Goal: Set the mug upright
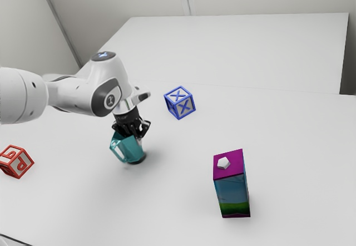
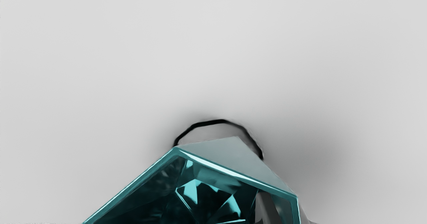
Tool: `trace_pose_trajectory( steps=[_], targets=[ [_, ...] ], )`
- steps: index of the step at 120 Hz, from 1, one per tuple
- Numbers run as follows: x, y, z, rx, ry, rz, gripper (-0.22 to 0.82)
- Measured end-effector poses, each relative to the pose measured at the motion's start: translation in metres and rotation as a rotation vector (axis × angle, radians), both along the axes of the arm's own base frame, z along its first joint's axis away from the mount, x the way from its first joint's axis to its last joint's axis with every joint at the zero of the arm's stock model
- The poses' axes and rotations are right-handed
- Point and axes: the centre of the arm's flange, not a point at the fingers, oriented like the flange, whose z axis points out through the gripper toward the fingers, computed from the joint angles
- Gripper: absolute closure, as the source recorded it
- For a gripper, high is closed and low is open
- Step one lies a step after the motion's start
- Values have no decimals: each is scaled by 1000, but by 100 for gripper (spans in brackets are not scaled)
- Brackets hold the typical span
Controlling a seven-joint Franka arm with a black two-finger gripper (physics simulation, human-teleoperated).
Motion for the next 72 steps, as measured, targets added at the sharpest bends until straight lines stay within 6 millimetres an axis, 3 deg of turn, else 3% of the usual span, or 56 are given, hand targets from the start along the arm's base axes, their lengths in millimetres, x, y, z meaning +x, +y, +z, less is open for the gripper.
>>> trace_pose_trajectory(
  steps=[37,58,72],
  targets=[
    [1,1,-13,20,28,19,78],
    [2,1,-10,21,24,16,40],
    [6,2,0,25,7,6,23]
  ],
)
